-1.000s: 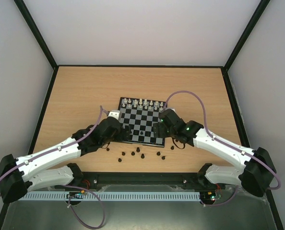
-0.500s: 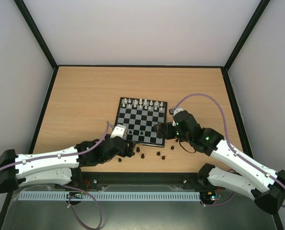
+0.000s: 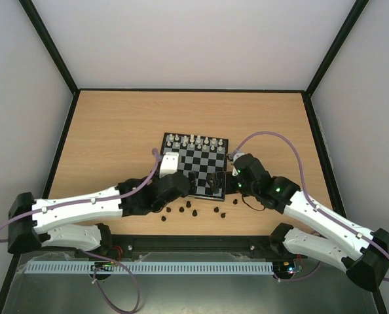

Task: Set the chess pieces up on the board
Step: Pick up the chess piece at the center of the board, then place the chess piece on the chessboard.

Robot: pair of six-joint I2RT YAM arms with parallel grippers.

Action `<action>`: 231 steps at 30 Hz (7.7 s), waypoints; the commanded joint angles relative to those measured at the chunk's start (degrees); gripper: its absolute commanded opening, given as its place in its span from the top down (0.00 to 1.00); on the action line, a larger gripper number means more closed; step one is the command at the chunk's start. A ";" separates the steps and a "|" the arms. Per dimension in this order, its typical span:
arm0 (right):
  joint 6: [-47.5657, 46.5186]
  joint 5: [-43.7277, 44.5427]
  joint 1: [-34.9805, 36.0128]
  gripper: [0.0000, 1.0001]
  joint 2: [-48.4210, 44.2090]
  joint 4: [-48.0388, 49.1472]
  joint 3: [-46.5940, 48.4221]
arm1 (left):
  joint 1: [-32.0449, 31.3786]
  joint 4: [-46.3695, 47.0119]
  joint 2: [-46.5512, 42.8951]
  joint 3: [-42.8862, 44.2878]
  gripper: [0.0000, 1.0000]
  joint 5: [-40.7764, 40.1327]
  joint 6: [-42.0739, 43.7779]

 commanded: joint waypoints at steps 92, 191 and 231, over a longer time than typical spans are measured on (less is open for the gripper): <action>-3.13 10.64 -14.49 0.64 35.24 2.03 3.44 | 27.87 19.77 5.55 -13.09 0.01 26.15 18.35; -3.59 9.01 1.04 0.98 37.96 -7.28 15.57 | 31.23 21.68 5.96 -15.39 0.01 29.44 17.72; -3.11 8.80 2.65 0.75 41.99 -9.25 16.05 | 31.41 21.79 5.61 -15.79 0.01 29.66 17.68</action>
